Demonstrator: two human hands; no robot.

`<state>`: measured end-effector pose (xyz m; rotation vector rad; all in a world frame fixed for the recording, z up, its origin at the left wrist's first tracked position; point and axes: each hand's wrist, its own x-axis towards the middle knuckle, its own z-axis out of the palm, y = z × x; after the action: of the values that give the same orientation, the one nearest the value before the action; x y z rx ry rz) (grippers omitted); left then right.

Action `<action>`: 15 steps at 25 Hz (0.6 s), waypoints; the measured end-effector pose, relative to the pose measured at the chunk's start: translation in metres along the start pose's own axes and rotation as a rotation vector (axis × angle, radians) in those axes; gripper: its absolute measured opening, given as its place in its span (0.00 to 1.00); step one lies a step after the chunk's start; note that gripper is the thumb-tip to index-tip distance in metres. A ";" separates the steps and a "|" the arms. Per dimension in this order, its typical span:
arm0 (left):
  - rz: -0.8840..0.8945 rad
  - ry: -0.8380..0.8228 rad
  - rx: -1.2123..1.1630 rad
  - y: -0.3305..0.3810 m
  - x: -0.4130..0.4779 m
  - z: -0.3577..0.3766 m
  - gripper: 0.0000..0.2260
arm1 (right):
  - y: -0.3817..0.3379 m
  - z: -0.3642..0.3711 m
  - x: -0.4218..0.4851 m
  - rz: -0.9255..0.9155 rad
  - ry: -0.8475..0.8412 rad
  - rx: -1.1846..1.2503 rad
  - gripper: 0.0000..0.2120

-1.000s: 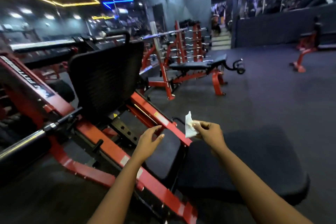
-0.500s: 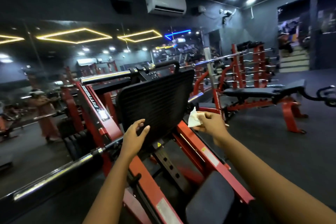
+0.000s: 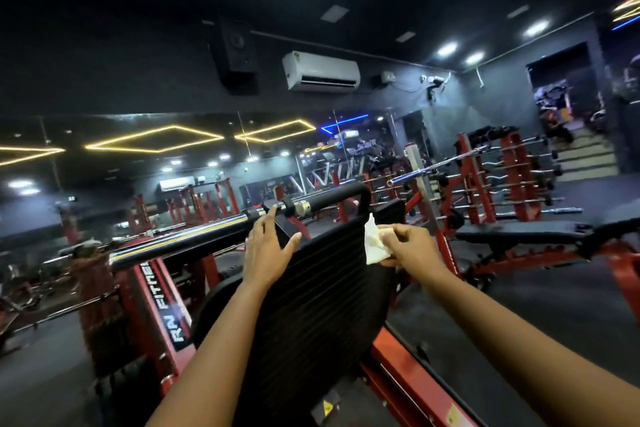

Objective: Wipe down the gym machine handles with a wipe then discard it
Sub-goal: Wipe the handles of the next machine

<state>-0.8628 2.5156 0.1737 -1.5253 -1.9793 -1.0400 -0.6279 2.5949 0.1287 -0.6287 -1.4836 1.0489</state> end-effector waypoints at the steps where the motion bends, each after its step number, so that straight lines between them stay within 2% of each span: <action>1: 0.024 -0.032 0.063 0.001 0.018 0.013 0.34 | 0.003 -0.001 0.014 -0.006 0.015 -0.017 0.10; 5: 0.059 -0.108 0.218 0.001 0.070 0.041 0.32 | 0.005 -0.003 0.058 -0.050 0.077 -0.052 0.10; 8: 0.131 -0.096 0.339 0.005 0.092 0.049 0.26 | 0.012 0.002 0.086 -0.067 0.050 0.005 0.10; 11: 0.130 0.008 0.285 0.014 0.099 0.059 0.21 | 0.029 0.005 0.106 -0.049 -0.010 0.052 0.11; 15: 0.036 0.109 0.161 0.023 0.096 0.064 0.16 | 0.044 0.002 0.129 -0.021 -0.118 0.154 0.12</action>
<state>-0.8634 2.6276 0.2099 -1.3844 -1.9039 -0.9064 -0.6632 2.7244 0.1527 -0.4485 -1.4906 1.1884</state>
